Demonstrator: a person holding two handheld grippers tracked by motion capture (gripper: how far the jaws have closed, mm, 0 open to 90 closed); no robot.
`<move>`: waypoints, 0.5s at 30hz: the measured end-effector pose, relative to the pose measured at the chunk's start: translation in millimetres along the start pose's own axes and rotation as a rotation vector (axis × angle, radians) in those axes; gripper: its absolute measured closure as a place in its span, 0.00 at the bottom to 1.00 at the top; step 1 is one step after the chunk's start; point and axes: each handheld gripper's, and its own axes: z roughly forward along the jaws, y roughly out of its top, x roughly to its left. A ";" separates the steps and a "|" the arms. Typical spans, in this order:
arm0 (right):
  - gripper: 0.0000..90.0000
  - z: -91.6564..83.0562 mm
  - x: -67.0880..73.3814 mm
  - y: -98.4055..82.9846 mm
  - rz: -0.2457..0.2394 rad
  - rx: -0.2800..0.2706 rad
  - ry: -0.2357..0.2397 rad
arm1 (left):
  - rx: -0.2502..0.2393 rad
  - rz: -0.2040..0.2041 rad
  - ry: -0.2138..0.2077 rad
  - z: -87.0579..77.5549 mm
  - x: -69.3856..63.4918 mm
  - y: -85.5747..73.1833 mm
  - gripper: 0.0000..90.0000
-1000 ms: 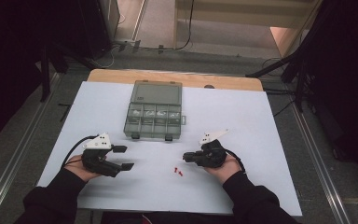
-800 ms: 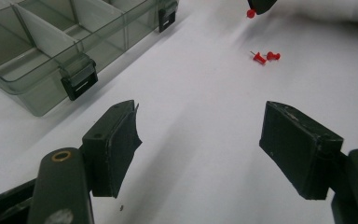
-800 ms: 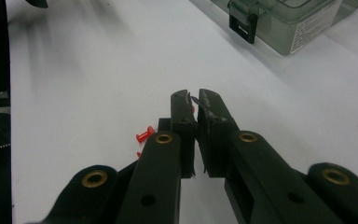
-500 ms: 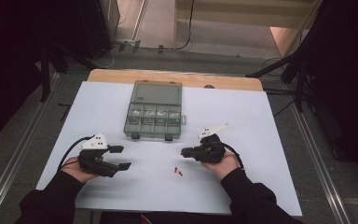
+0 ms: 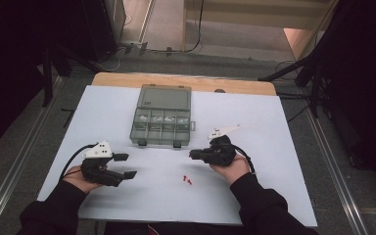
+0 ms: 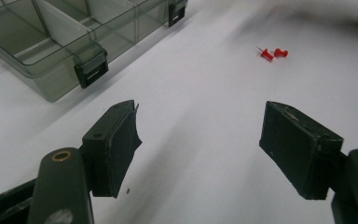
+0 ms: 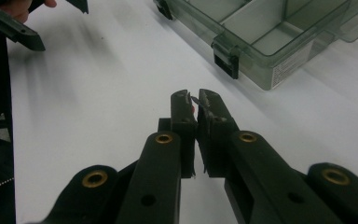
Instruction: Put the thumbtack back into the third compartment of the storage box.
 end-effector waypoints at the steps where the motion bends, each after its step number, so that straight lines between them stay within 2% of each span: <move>1: 0.97 0.2 -0.3 0.4 0.001 -0.003 -0.002 | -0.003 -0.003 -0.001 -0.3 0.0 -0.2 0.30; 15: 0.97 -2.6 -4.0 12.4 0.017 -0.036 -0.031 | -0.012 -0.016 0.011 -4.1 1.2 -0.3 0.30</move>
